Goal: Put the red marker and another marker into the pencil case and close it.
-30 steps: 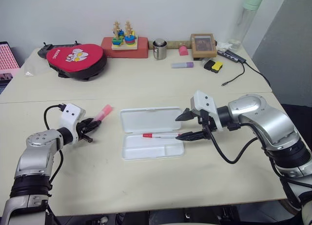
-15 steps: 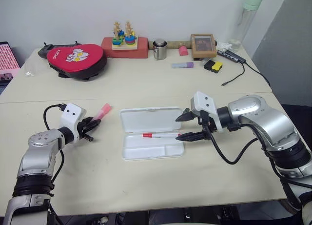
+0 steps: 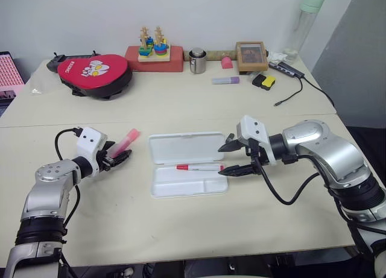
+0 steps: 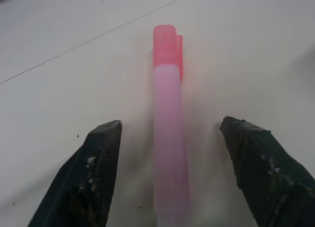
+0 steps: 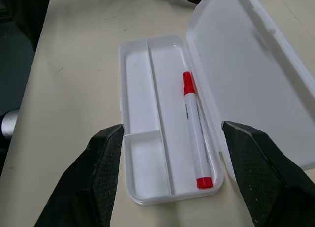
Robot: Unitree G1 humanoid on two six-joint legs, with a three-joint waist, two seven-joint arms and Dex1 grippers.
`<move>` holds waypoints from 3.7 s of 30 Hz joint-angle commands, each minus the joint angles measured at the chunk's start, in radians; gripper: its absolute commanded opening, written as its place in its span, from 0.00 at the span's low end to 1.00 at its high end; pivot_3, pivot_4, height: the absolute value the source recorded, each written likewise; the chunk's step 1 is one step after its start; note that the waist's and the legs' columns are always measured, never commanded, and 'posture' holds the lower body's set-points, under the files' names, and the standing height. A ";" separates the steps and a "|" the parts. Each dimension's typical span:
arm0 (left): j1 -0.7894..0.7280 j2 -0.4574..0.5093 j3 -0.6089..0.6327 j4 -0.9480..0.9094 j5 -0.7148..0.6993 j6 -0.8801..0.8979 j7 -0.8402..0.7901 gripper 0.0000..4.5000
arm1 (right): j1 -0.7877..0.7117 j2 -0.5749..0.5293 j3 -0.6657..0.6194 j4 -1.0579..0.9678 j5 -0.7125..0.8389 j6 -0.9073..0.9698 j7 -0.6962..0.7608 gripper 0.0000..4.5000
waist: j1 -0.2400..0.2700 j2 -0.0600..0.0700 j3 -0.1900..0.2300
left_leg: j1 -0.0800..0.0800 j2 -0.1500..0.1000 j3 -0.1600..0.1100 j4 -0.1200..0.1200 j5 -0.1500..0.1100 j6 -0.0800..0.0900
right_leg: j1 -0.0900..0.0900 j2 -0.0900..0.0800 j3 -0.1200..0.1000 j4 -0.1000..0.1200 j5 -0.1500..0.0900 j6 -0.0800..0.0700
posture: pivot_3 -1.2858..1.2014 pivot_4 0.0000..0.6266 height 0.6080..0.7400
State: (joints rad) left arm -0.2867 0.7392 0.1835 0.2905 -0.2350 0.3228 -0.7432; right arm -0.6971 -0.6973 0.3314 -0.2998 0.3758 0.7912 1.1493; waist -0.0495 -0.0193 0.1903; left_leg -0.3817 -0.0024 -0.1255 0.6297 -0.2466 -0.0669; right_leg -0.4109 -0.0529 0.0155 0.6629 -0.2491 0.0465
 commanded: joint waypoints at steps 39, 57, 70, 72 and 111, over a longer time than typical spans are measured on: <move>0.032 -0.025 -0.007 -0.151 -0.054 0.086 -0.039 1.00 | -0.006 -0.008 -0.016 -0.036 0.007 -0.007 -0.017 0.74 | 0.001 0.000 0.000 | 0.000 0.000 0.000 0.000 0.000 0.000 | 0.000 0.000 0.000 0.000 0.000 0.000 | 0.52 0.24 1.00; -0.039 -0.057 0.083 -0.089 -0.082 0.030 0.043 1.00 | 0.001 -0.007 -0.015 -0.036 0.006 -0.010 -0.019 0.74 | 0.004 0.000 0.000 | 0.000 0.000 -0.001 0.001 0.000 0.000 | 0.000 0.000 0.000 0.000 0.000 0.000 | 0.52 0.24 1.00; -0.021 -0.043 0.088 0.038 -0.070 0.015 0.038 1.00 | 0.003 -0.011 -0.019 -0.043 0.007 -0.004 -0.022 0.74 | 0.002 0.000 0.000 | 0.000 0.000 0.000 0.000 0.000 0.000 | 0.000 0.000 0.000 0.000 0.000 0.000 | 0.52 0.24 1.00; -0.017 -0.045 0.081 0.052 -0.062 0.013 0.039 1.00 | 0.003 -0.012 -0.019 -0.043 0.007 -0.003 -0.023 0.74 | 0.002 0.000 0.000 | 0.000 0.000 -0.001 0.000 0.000 0.000 | 0.000 0.000 0.000 0.000 0.000 0.000 | 0.52 0.24 1.00; 0.061 0.094 0.177 -0.425 -0.167 0.169 -0.005 0.26 | 0.020 -0.060 -0.028 -0.039 0.009 -0.026 0.006 0.74 | 0.001 -0.003 0.001 | -0.001 0.000 -0.001 0.000 0.000 0.000 | 0.000 0.000 0.000 -0.001 0.000 0.000 | 0.52 0.24 1.00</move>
State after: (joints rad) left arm -0.2213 0.7973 0.3102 -0.0243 -0.3556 0.4617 -0.7239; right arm -0.6777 -0.7477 0.3323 -0.3093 0.3754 0.7870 1.1418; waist -0.0483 -0.0223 0.1909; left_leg -0.3824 -0.0023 -0.1263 0.6297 -0.2466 -0.0670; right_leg -0.4107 -0.0531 0.0153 0.6621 -0.2488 0.0466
